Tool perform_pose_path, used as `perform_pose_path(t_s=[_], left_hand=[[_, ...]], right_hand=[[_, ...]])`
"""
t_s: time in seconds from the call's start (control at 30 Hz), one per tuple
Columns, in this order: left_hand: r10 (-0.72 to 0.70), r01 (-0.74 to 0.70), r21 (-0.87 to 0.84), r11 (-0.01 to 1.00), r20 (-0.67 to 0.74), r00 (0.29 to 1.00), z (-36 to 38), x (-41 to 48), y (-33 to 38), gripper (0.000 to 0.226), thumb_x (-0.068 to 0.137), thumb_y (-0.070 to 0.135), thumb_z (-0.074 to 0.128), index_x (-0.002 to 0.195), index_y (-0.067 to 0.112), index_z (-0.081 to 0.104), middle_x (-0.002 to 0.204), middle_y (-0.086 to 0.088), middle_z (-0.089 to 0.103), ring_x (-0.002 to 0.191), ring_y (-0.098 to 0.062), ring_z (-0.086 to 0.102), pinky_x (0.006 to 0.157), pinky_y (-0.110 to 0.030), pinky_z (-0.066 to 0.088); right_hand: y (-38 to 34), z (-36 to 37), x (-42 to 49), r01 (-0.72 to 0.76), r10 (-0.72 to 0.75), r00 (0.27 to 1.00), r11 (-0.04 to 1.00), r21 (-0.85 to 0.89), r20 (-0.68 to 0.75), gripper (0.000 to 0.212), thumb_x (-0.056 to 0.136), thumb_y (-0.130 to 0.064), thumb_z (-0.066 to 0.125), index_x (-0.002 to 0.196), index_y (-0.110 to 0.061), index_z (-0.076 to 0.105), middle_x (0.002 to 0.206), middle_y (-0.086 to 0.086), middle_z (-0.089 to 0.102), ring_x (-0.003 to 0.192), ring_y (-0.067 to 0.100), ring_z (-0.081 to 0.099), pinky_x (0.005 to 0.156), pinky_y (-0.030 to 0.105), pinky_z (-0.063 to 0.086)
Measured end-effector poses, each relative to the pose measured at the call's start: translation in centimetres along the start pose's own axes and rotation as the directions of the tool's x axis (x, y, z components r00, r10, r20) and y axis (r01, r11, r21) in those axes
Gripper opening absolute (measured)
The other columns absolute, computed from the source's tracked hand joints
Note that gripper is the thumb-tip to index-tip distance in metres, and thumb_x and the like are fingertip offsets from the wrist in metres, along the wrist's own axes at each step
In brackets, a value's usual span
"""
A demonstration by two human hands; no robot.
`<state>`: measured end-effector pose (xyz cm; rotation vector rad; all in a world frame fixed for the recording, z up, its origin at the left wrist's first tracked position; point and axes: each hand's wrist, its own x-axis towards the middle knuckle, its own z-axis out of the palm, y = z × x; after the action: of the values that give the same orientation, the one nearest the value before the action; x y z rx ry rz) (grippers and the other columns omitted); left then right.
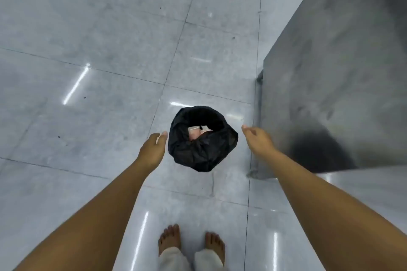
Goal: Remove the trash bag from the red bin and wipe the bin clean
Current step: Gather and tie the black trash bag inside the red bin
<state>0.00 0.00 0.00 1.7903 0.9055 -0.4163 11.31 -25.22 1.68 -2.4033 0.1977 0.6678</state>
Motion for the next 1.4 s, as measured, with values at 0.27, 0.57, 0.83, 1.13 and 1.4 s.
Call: perform_pose_path(t_s=[0.27, 0.57, 0.83, 1.13, 1.4], left_hand=[[-0.198, 0.173, -0.221, 0.960, -0.099, 0.975, 6.4, 13.0, -7.7, 0.063, 0.097, 0.052, 0.024, 0.144, 0.011, 0.032, 0.150, -0.013, 0.035, 0.131, -0.034, 0.039, 0.109, -0.049, 0.035], [-0.370, 0.382, -0.477, 0.791, 0.123, 0.921, 11.5, 20.6, -12.9, 0.059, 0.096, 0.051, 0.034, 0.135, 0.010, 0.047, 0.135, -0.011, 0.055, 0.120, -0.029, 0.052, 0.095, -0.044, 0.038], [-0.479, 0.394, -0.524, 0.755, -0.030, 0.877, 11.6, 22.0, -12.7, 0.023, 0.087, 0.012, 0.051, 0.103, -0.002, 0.059, 0.099, -0.014, 0.059, 0.089, -0.028, 0.054, 0.081, -0.037, 0.039], [0.223, -0.052, 0.355, 0.934, -0.460, 0.859, 5.2, 19.4, -7.7, 0.032, 0.066, 0.034, 0.054, 0.048, 0.008, 0.047, 0.045, -0.006, 0.049, 0.047, -0.025, 0.050, 0.048, -0.024, 0.034], [0.037, -0.006, 0.302, 0.953, -0.099, 0.994, 5.3, 27.5, -3.3, 0.095, 0.075, 0.074, 0.048, 0.137, 0.002, 0.041, 0.140, -0.016, 0.048, 0.131, -0.035, 0.042, 0.101, -0.042, 0.039]], right_hand=[[8.8, 10.1, 11.0, -0.255, 0.277, 0.961, 0.913, 0.319, -0.024, 0.057, 0.094, -0.048, 0.042, 0.092, 0.006, 0.058, 0.087, 0.013, 0.054, 0.076, 0.029, 0.052, 0.066, 0.035, 0.045], [14.4, 15.2, 18.0, -0.569, 0.535, 0.803, 0.560, 0.602, 0.262, 0.062, 0.083, -0.034, 0.070, 0.134, -0.006, 0.048, 0.134, 0.013, 0.056, 0.122, 0.034, 0.052, 0.104, 0.049, 0.040], [15.1, 13.8, 18.6, -0.493, 0.483, 0.858, 0.682, 0.540, 0.173, 0.021, 0.085, -0.009, 0.066, 0.104, -0.002, 0.059, 0.088, 0.012, 0.065, 0.071, 0.024, 0.061, 0.069, 0.038, 0.049], [12.0, 6.9, 18.4, -0.130, 0.163, 0.984, 0.927, 0.351, -0.065, 0.019, 0.079, -0.002, 0.065, 0.061, -0.007, 0.059, 0.034, 0.003, 0.055, 0.033, 0.016, 0.046, 0.045, 0.022, 0.041], [8.1, 6.6, 26.0, -0.263, 0.249, 0.956, 0.962, 0.075, 0.154, 0.070, 0.064, -0.078, 0.058, 0.092, -0.014, 0.065, 0.093, 0.006, 0.067, 0.086, 0.026, 0.063, 0.069, 0.034, 0.048]])
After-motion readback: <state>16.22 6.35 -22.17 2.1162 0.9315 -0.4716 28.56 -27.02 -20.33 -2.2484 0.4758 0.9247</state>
